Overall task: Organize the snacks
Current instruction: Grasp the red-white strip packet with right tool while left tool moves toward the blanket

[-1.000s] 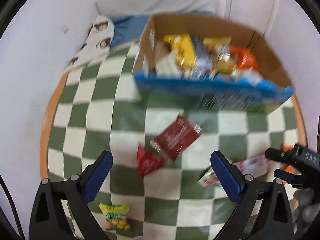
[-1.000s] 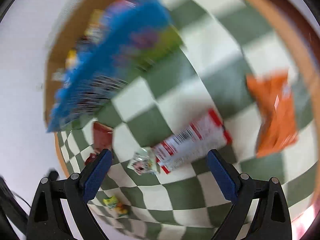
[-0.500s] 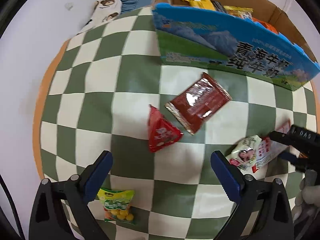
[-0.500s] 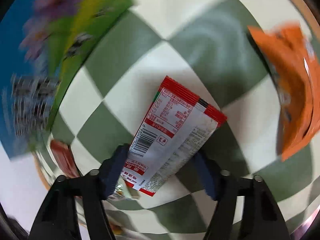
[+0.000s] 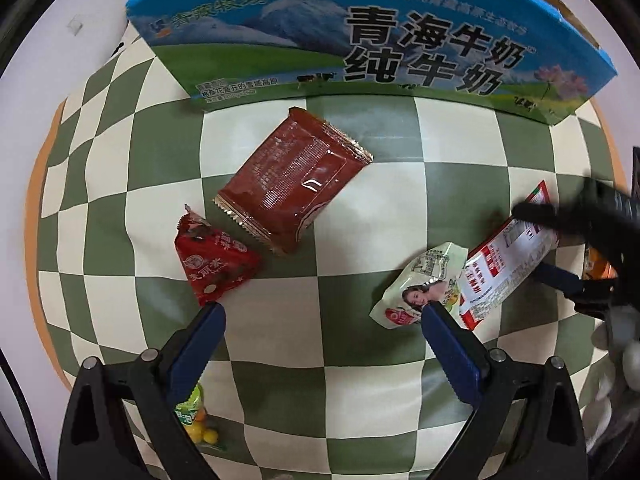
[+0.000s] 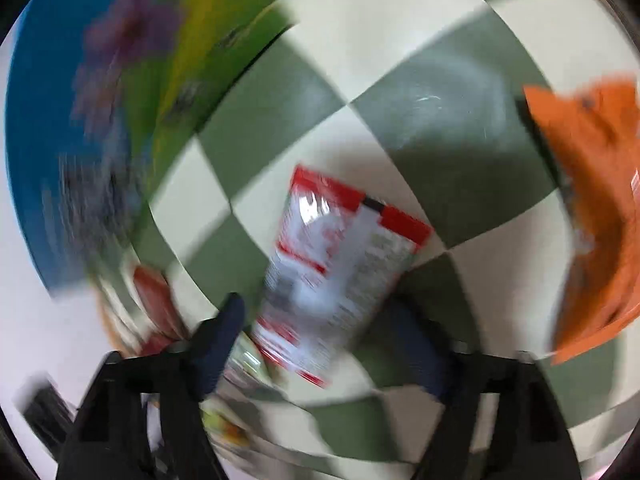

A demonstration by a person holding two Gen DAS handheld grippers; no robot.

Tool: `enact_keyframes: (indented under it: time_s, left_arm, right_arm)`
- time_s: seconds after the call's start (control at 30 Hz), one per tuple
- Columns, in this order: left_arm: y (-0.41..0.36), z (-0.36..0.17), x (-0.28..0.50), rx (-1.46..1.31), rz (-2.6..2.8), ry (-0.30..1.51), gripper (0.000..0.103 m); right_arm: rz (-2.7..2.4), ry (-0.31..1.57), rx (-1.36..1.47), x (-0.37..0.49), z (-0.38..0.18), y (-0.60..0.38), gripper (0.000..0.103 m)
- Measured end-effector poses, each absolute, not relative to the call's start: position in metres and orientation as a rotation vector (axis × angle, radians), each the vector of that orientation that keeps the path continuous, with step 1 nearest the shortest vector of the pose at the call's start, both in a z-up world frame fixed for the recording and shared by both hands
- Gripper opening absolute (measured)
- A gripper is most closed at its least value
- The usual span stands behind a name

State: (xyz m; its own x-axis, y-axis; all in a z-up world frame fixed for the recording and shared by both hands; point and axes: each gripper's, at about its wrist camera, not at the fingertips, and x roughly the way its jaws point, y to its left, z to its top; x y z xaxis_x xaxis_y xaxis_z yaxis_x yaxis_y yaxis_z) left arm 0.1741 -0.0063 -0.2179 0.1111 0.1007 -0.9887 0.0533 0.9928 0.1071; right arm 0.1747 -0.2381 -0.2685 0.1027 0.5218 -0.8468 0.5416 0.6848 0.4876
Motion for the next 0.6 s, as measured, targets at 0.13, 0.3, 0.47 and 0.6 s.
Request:
enact_keyframes:
  time_s: [0.13, 0.3, 0.47, 0.6]
  left_arm:
    - [-0.013, -0.221, 0.173, 0.166, 0.057, 1.468, 0.100]
    - [-0.012, -0.220, 0.179, 0.152, 0.066, 1.469, 0.100]
    - [-0.026, -0.221, 0.186, 0.146, 0.019, 1.476, 0.100]
    - [-0.054, -0.236, 0.193, 0.160, -0.062, 1.512, 0.100]
  right_arm:
    - [-0.099, 1.525, 0.800, 0.181, -0.272, -0.212, 0.082]
    - [0.002, 1.517, 0.323, 0.189, -0.252, -0.166, 0.059]
    - [0.140, 1.568, -0.048, 0.159, -0.249, -0.144, 0.059]
    - [0.148, 1.608, -0.097, 0.133, -0.252, -0.155, 0.060]
